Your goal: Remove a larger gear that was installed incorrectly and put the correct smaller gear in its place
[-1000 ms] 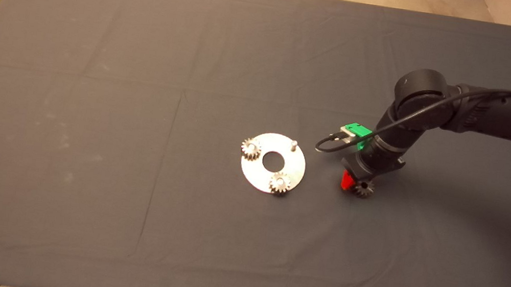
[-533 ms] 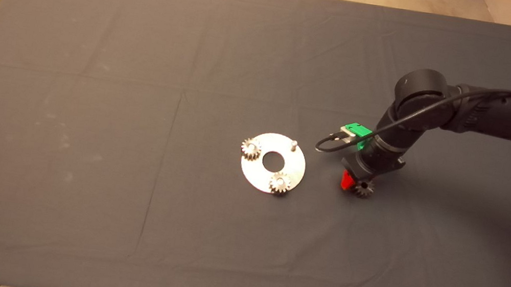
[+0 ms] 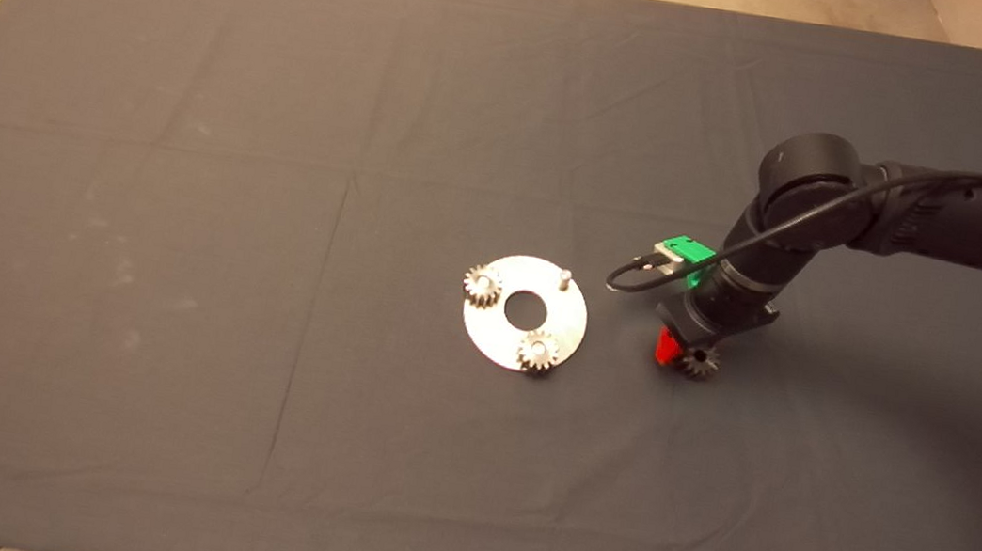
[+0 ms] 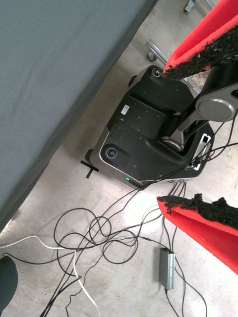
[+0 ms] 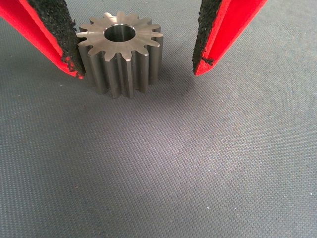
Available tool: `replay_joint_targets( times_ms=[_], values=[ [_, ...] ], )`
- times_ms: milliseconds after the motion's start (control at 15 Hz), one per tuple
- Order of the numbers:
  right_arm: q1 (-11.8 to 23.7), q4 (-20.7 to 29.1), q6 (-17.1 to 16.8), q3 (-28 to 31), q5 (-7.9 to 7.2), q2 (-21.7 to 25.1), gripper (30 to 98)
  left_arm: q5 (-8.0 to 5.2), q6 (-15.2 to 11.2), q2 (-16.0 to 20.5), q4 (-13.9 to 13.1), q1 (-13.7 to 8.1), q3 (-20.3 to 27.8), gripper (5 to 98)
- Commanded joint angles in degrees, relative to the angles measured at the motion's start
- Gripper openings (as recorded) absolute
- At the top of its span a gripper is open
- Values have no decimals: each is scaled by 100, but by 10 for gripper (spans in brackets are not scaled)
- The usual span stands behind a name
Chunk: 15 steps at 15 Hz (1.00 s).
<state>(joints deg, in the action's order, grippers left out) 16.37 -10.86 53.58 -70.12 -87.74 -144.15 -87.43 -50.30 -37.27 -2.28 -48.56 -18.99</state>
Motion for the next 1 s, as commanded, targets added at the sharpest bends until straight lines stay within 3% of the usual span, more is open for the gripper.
replay_joint_targets(
  times_ms=[0,267,533,933],
  values=[
    [139,40,12,-70,-726,40,569,-757,20,13,43,100,53,592],
    [130,102,12,-157,-726,75,569,-757,20,21,43,100,55,592],
    [121,84,4,6,-726,550,569,-757,20,13,43,100,53,592],
    [139,111,48,255,-726,439,569,-757,20,21,43,100,55,592]
  ],
)
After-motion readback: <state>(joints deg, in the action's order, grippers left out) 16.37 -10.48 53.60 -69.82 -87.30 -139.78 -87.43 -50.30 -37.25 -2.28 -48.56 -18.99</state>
